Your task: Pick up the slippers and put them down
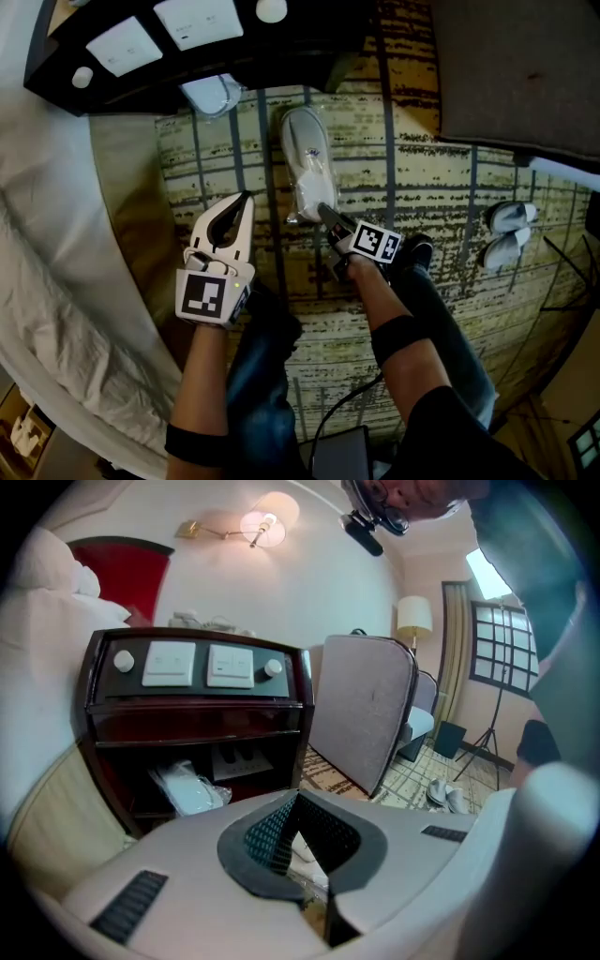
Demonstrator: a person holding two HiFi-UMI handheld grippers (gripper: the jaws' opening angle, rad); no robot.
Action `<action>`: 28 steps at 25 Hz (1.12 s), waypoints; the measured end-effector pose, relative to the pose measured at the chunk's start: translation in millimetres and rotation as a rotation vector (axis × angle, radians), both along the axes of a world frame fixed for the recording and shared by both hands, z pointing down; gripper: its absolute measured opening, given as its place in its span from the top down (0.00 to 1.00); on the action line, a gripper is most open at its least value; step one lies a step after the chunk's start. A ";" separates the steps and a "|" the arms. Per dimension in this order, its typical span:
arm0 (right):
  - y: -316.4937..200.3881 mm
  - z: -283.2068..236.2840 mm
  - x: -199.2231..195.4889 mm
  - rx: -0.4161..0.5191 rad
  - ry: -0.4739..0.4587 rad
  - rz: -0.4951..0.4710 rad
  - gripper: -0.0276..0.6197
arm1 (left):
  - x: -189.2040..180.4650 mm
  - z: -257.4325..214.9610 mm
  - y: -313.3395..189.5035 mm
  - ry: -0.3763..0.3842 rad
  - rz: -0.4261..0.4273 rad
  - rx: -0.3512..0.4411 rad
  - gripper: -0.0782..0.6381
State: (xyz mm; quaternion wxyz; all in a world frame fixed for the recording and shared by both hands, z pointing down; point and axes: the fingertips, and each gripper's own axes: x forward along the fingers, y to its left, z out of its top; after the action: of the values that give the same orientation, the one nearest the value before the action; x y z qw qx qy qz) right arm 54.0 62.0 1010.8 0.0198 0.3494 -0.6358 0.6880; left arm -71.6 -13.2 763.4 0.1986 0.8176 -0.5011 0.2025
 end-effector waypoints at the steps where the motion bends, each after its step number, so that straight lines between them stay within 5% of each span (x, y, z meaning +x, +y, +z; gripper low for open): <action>1: 2.0 5.4 2.0 -0.006 0.021 -0.003 0.77 | 1.4 -0.2 1.0 0.010 -0.004 -0.013 0.89; 6: 5.6 31.3 14.9 -0.034 0.186 -0.044 0.73 | -7.2 3.4 3.0 0.016 -0.013 -0.024 0.89; 10: 19.9 46.8 26.0 -0.078 0.385 -0.175 0.38 | -10.8 1.7 7.1 0.020 -0.015 -0.029 0.89; 15: 24.4 51.4 63.6 -0.093 0.624 -0.215 0.23 | -17.6 -13.2 11.3 0.021 -0.015 -0.030 0.89; 25: 9.3 -93.3 56.2 -0.011 0.607 -0.231 0.25 | -28.5 -121.4 33.8 -0.001 -0.003 -0.033 0.89; 28: -11.7 -161.0 49.7 0.041 0.559 -0.231 0.33 | -26.0 -172.9 31.0 0.001 -0.018 -0.021 0.89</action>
State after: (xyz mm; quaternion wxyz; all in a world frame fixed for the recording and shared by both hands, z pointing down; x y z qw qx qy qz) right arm 103.7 50.3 849.8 0.2650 0.4508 -0.6550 0.5454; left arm -97.5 17.7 590.5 0.2091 0.8111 -0.5061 0.2056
